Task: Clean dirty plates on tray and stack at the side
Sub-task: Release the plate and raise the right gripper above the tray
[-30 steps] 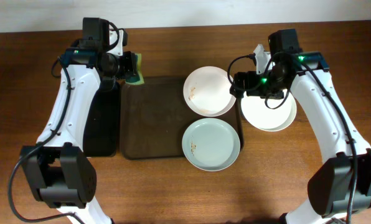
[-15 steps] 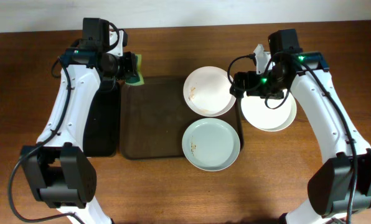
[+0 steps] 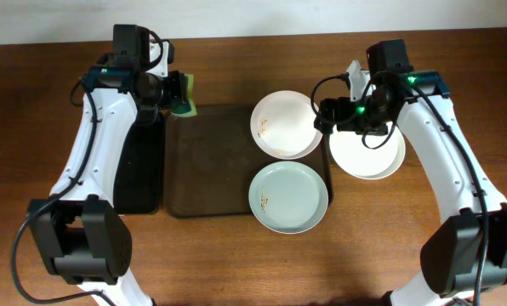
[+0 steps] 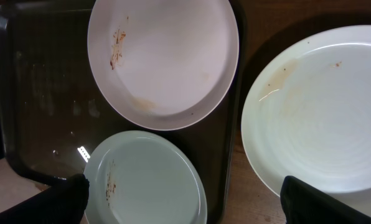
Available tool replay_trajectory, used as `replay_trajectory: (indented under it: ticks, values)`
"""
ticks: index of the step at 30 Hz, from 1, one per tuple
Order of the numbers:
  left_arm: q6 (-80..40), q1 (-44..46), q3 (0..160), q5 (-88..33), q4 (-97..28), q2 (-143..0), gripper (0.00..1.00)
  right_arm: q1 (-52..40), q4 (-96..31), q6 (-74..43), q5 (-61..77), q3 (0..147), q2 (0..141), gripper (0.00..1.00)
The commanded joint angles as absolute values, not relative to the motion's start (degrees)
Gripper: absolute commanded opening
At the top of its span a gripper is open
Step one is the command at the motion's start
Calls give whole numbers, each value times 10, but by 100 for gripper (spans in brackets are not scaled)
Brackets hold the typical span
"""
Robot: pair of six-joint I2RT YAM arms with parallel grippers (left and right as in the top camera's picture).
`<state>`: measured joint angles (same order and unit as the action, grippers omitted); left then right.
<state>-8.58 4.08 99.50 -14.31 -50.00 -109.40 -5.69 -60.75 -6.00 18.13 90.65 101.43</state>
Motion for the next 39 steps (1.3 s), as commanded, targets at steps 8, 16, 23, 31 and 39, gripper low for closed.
replay_trajectory:
  ticks: [8,16,23,31,39]
  values:
    - [-74,40,1006,-141,-502,-1090,1,-60,-606,-58,186,912,1010,98]
    - [-74,40,1006,-130,-502,-1090,1,-60,-606,-58,186,912,1010,99]
    - [-75,40,1006,-111,-502,-1090,1,-60,-606,-58,186,912,1010,98]
    - [-74,40,1006,-111,-500,-1090,1,-60,-606,-58,186,912,1010,98]
    - [-75,40,1006,-102,-485,-1090,1,-60,-606,-58,186,912,1010,99]
